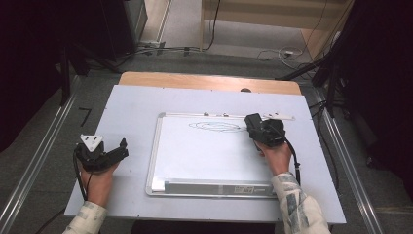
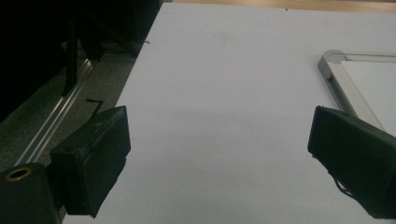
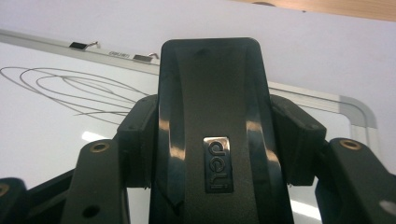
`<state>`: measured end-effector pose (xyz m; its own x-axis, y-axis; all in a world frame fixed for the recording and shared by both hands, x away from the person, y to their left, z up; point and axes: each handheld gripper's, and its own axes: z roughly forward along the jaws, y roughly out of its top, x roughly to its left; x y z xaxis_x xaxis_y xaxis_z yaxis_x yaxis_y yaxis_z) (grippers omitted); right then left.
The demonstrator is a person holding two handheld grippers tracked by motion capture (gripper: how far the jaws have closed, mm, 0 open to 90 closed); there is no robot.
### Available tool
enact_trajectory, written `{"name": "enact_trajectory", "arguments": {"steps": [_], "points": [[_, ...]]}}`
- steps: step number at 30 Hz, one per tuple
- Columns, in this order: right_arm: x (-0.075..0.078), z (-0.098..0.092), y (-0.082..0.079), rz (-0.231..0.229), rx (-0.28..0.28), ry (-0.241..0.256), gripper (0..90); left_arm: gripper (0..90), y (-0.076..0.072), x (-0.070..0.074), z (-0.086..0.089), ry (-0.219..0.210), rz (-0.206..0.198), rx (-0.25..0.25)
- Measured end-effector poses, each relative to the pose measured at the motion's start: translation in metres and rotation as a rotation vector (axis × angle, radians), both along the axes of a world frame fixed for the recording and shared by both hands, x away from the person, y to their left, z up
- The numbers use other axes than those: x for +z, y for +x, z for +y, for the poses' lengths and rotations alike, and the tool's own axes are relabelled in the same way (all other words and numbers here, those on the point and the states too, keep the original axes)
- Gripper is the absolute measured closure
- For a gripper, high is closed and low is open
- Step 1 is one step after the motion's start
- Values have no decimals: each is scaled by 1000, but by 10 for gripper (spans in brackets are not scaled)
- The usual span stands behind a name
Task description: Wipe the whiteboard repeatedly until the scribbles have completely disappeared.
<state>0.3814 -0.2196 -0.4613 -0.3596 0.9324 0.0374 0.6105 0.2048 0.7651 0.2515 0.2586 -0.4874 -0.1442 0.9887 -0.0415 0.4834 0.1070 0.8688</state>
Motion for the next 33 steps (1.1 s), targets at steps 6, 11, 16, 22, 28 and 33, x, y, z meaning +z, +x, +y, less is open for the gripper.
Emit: {"name": "enact_trajectory", "arguments": {"steps": [6,11,16,22,28,33], "points": [[-6,9,3,21,28,-30,385,61,0,0,0,2,2,-4],[-12,6,9,46,19,-42,385,61,0,0,0,2,2,-5],[-17,5,14,55,11,-57,384,61,0,0,0,3,1,-5],[-25,0,21,76,5,-65,385,62,0,0,0,2,1,-5],[-29,-1,23,86,9,-65,384,62,0,0,0,1,1,-6],[-29,-2,24,86,13,-58,379,61,1,-1,0,2,3,-7]]}}
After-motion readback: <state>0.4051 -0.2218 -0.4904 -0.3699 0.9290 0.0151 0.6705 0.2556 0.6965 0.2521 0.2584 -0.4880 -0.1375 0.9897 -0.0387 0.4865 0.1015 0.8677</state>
